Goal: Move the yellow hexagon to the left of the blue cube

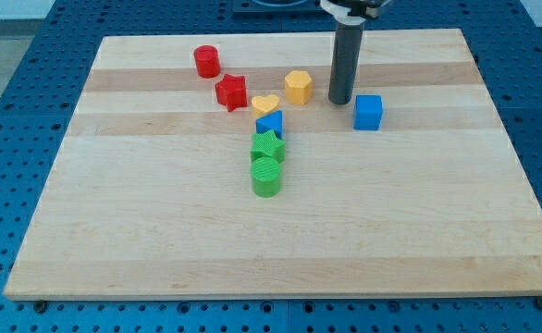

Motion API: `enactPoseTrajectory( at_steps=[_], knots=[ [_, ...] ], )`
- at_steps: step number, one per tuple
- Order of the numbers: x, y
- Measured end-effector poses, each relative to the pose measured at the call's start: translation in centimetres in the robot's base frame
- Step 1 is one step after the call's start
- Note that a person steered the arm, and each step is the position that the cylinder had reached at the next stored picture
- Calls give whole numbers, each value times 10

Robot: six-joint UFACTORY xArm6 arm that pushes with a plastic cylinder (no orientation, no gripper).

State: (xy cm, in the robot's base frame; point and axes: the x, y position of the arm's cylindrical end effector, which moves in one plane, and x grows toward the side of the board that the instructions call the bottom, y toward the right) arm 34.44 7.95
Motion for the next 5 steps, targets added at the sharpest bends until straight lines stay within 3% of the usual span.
enactPoseTrajectory(
  at_steps=[2, 5],
  knots=[
    [-62, -11],
    [-65, -91]
  ],
)
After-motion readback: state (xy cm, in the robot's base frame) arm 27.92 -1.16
